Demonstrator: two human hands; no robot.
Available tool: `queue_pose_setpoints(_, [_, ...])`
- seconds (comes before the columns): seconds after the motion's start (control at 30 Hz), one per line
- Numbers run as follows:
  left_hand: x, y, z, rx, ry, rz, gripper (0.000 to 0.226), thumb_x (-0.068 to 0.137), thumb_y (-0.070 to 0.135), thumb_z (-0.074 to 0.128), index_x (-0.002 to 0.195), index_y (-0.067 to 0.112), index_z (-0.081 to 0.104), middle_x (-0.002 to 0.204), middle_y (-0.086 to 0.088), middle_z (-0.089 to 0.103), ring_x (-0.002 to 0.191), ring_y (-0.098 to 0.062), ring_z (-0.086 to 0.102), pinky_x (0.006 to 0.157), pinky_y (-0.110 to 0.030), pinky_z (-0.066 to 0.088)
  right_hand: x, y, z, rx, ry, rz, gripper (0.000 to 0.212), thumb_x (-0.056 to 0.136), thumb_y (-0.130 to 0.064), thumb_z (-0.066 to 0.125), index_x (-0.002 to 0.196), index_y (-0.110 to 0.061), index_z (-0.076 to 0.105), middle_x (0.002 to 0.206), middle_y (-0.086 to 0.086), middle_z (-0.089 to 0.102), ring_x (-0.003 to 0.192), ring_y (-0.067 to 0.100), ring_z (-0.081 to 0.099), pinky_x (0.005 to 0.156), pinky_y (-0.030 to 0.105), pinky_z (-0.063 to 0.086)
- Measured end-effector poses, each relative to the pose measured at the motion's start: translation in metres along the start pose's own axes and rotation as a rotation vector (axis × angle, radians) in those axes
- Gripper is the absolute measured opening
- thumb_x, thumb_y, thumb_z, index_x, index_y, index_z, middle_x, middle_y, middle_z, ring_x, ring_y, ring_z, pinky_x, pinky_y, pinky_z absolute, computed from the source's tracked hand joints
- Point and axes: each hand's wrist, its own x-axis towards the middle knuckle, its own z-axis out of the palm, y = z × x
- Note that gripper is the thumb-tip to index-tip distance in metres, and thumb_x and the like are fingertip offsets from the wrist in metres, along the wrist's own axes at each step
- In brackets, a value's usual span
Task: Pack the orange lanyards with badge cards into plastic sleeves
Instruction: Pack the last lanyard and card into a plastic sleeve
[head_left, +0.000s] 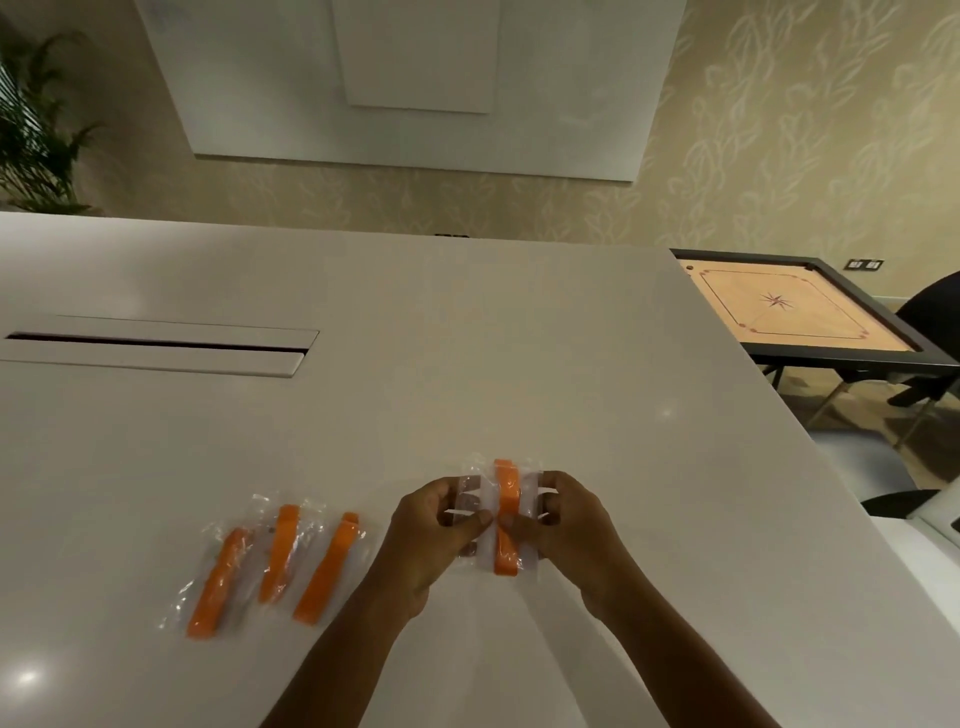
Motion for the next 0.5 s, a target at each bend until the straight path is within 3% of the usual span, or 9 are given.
queue_pose_setpoints(0.2, [0.006, -0.005, -0.036, -0.039, -0.029, -0.003, 0.045, 0.089, 0.02, 0.08, 0.131, 0.021, 0.065, 0.121, -0.002, 0.075, 0.109, -0.026, 0.073, 0.088, -0.043, 0.065, -0.001, -0.011, 0.036, 0.024, 0.031, 0.008, 0.05, 0.084, -0.032, 0.089, 0.126, -0.026, 0.061, 0.114, 0.001, 0.075, 0.1, 0.023, 0.077, 0.084, 0.042, 0.068])
queue_pose_setpoints(0.33, [0.007, -0.008, -0.058, -0.069, -0.045, 0.005, 0.035, 0.089, 0.018, 0.081, 0.121, 0.027, 0.068, 0.116, -0.001, 0.077, 0.103, -0.023, 0.075, 0.081, -0.037, 0.066, -0.003, -0.015, 0.058, 0.035, 0.055, 0.002, 0.05, 0.084, -0.031, 0.089, 0.126, -0.026, 0.062, 0.112, 0.0, 0.075, 0.097, 0.02, 0.077, 0.079, 0.036, 0.068])
queue_pose_setpoints(0.5, [0.003, -0.01, -0.087, -0.022, -0.057, 0.039, 0.04, 0.089, 0.024, 0.08, 0.126, 0.026, 0.066, 0.117, 0.004, 0.075, 0.105, -0.024, 0.075, 0.085, -0.039, 0.066, -0.008, -0.02, 0.085, 0.066, 0.072, -0.001, 0.049, 0.084, -0.033, 0.089, 0.124, -0.028, 0.062, 0.114, -0.001, 0.075, 0.099, 0.02, 0.077, 0.076, 0.032, 0.067])
